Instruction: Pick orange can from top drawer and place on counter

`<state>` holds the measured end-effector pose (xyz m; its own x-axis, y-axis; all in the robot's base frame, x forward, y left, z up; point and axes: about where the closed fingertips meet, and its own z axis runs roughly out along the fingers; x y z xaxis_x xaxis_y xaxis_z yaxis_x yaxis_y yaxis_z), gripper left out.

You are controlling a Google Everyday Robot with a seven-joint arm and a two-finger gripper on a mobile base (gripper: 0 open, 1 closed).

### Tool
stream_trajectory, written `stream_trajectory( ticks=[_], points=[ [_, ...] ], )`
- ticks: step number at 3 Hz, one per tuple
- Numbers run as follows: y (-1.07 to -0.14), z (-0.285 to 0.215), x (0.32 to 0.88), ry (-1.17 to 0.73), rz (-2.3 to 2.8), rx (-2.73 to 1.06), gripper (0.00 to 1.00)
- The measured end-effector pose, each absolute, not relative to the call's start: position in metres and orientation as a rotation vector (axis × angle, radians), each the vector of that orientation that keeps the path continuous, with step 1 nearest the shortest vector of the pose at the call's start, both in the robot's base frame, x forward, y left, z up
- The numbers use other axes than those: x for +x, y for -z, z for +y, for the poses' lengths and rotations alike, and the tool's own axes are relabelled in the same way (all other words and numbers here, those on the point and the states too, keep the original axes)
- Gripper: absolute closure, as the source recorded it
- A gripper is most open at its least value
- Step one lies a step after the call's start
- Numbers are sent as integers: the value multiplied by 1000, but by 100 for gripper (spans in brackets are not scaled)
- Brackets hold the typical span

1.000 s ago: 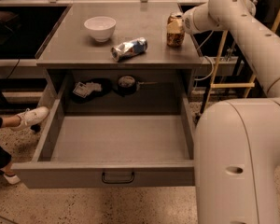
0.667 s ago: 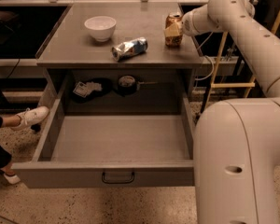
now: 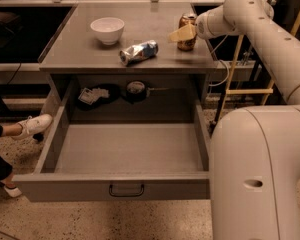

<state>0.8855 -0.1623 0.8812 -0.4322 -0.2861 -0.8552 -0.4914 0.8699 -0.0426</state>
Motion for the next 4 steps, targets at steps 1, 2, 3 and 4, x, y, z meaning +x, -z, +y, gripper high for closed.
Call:
stream_trajectory(
  ticks=[1, 2, 3, 4],
  points=[
    [-877, -175, 862, -258, 2078, -563, 0],
    [-923, -204, 819, -203, 2023, -493, 0],
    [-992, -222, 774, -123, 1902, -380, 0],
    [-1060, -236, 726, -8, 1759, -305, 0]
  ],
)
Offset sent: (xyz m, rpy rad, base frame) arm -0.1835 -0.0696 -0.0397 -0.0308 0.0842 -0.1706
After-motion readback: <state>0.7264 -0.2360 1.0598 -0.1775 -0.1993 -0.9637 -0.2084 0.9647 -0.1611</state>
